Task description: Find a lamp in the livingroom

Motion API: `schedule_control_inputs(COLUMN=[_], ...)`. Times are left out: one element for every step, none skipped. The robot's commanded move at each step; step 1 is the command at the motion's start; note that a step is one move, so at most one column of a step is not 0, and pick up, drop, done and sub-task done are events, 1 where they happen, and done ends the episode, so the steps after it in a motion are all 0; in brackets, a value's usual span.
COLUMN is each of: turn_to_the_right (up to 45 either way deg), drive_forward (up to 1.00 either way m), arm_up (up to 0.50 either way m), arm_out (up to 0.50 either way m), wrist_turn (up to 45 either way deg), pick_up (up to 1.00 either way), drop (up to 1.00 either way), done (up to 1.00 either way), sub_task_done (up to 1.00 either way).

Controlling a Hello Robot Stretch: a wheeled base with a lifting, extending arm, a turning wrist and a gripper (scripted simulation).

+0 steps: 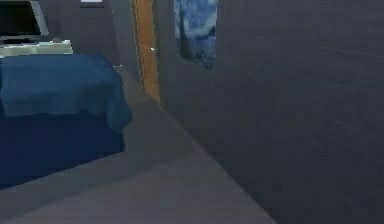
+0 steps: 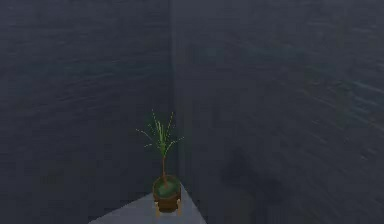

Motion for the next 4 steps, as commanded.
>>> schedule_control_inputs(turn_to_the_right=[-27.0, 0.0, -45.0, -24.0], drive_forward=[0.0, 0.1, 0.0, 0.0], arm_up=[0.0, 0.0, 0.0, 0.0], arm_out=[0.0, 0.0, 0.0, 0.0], wrist_turn=[0.0, 0.0, 0.0, 0.0], pick_up=[0.0, 0.0, 0.0, 0.0], drop=[0.0, 0.0, 0.0, 0.0], done=[0.0, 0.0, 0.0, 0.0], sub_task_done=[0.0, 0.0, 0.0, 0.0])
